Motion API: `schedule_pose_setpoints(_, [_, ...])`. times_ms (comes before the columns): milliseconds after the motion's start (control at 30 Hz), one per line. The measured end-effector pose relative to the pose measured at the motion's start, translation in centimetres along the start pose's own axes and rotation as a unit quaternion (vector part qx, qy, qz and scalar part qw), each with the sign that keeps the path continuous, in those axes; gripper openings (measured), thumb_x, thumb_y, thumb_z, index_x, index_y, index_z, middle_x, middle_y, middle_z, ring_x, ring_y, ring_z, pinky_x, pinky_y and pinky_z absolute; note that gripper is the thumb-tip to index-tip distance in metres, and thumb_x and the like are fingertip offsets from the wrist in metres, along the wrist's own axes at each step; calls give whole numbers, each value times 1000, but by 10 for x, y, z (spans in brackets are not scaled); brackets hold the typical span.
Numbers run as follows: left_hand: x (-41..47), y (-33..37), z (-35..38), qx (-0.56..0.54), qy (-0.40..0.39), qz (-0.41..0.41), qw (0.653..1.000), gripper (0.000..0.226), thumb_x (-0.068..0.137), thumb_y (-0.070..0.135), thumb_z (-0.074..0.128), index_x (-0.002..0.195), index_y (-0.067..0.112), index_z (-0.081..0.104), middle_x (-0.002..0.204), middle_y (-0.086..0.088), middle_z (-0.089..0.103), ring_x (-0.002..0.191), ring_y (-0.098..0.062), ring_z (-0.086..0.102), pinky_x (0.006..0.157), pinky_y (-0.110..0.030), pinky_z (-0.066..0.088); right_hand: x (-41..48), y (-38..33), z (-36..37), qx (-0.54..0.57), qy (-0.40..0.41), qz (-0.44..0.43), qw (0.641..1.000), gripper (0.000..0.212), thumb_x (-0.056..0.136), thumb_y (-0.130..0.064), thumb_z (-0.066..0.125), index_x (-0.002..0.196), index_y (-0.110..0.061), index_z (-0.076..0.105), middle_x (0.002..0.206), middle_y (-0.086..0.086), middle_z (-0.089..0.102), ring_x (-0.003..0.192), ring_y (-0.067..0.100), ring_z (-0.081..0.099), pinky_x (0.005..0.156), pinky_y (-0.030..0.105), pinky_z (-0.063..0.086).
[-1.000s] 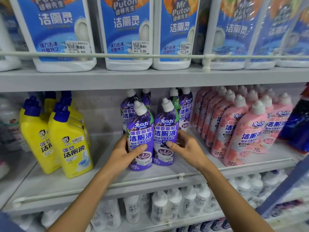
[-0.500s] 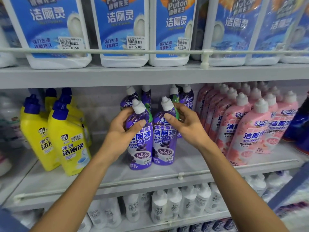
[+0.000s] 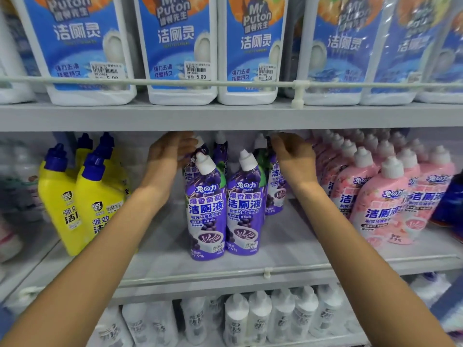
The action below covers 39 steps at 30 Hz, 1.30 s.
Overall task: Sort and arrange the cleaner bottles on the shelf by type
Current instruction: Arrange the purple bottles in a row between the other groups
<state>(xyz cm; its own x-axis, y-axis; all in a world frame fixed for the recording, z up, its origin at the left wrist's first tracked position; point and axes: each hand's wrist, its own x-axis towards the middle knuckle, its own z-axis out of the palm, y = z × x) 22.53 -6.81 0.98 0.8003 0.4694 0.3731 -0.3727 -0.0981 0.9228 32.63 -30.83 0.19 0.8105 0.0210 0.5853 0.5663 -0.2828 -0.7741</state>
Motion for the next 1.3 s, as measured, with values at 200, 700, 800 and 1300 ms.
schedule_pose_setpoints(200, [54,-36,1,165,-5,-22,986,34,90,21,74,117,2,69,120,-21,71,99,-22,66,81,-25,49,14,11,17,-146,-109,27,983,36,97,-38,67,70,-16,57,79,3,67,85,19,58,67,24,31])
schedule_pose_setpoints(700, [48,-87,-11,164,-67,-67,982,59,61,32,82,112,12,60,97,-2,69,89,-19,64,83,-33,52,-5,62,41,86,-126,46,987,40,94,-14,74,132,-12,62,119,5,75,110,23,72,100,50,57])
schedule_pose_setpoints(800, [47,-88,-10,160,-76,-80,981,60,63,31,84,114,13,58,97,2,68,89,-15,63,83,-32,50,-2,57,36,117,-160,67,978,33,98,-12,69,130,-10,62,115,4,75,106,18,73,91,34,59])
schedule_pose_setpoints(1300, [49,-94,-22,174,-118,-62,976,35,89,9,77,119,3,60,107,-10,74,92,-17,70,82,-37,58,16,61,36,222,-251,110,936,24,99,-4,62,123,-8,63,97,-3,79,87,10,75,74,22,57])
